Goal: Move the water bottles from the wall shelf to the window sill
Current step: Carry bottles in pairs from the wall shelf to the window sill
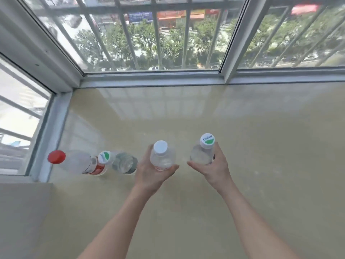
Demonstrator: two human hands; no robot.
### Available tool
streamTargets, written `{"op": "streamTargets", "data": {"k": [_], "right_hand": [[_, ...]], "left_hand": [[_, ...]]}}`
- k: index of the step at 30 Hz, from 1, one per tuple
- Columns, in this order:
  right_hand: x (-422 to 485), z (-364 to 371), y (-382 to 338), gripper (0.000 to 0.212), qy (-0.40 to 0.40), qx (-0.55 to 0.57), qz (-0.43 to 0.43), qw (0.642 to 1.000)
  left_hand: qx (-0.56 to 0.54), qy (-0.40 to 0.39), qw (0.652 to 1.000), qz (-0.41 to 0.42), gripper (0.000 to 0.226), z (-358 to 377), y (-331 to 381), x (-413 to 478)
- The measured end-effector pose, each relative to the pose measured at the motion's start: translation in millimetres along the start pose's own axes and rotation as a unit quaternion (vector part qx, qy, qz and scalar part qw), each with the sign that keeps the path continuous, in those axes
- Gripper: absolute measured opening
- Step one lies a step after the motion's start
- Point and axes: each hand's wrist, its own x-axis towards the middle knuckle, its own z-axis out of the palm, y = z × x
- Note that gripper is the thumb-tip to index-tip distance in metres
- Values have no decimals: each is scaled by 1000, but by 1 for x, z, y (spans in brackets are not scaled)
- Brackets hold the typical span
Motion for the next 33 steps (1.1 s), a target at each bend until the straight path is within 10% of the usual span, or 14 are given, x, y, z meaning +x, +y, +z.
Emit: {"op": "streamTargets", "data": {"k": [33], "right_hand": [[1, -21, 54, 90, 23, -43, -13, 999]], "left_hand": [[83, -35, 996, 25, 79, 18, -40, 6]]}}
